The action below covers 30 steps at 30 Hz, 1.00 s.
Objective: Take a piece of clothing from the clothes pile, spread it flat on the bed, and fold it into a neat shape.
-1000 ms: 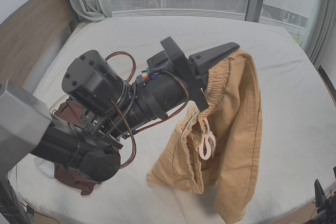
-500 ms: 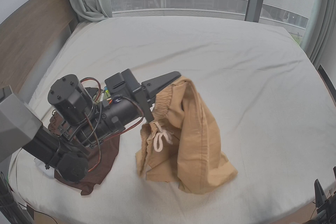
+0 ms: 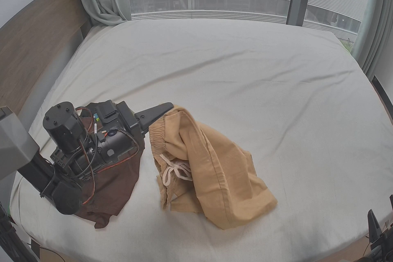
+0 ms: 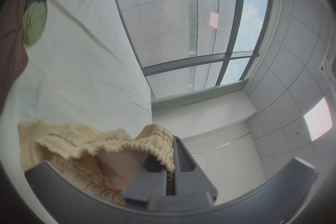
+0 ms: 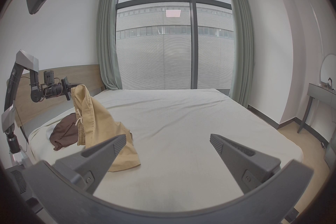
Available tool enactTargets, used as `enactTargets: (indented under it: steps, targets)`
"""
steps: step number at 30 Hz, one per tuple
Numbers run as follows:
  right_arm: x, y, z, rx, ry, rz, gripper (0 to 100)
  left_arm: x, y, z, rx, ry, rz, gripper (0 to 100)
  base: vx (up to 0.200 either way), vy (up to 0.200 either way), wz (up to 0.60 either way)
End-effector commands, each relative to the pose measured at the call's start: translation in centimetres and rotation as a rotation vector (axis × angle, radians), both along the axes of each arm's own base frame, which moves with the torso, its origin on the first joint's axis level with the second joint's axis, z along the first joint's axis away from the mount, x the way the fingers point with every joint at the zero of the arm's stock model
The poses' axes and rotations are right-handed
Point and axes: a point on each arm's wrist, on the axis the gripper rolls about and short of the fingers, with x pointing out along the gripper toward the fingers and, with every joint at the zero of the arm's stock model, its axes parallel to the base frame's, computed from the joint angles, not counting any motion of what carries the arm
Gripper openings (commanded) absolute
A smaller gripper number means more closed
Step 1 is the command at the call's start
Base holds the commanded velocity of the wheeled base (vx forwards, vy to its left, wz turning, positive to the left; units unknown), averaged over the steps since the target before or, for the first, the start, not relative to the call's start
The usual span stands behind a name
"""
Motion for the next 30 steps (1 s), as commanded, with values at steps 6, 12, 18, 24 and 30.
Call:
enactTargets:
  steps: [6, 12, 18, 24, 30]
  targets:
    - [0.0, 0.0, -0.5, 0.0, 0.001, 0.0, 100, 1.0, 2.6, -3.4, 0.14, 0.017, 0.102, 0, 0.0, 0.0, 0.0]
    - [0.0, 0.0, -0.5, 0.0, 0.001, 0.002, 100, 1.2, 3.0, -3.4, 0.144, 0.009, 0.118, 0, 0.0, 0.0, 0.0]
    - [0.0, 0.0, -0.5, 0.0, 0.001, 0.002, 100, 1.6, 4.3, -3.7, 0.17, 0.001, 0.165, 0, 0.0, 0.0, 0.0]
    - [0.0, 0.0, -0.5, -0.002, 0.001, 0.002, 100, 2.1, 5.7, -4.5, 0.186, 0.022, 0.205, 0, 0.0, 0.0, 0.0]
    - [0.0, 0.0, -0.5, -0.005, 0.001, 0.002, 100, 1.9, 5.8, -5.1, 0.219, 0.024, 0.207, 0, 0.0, 0.0, 0.0]
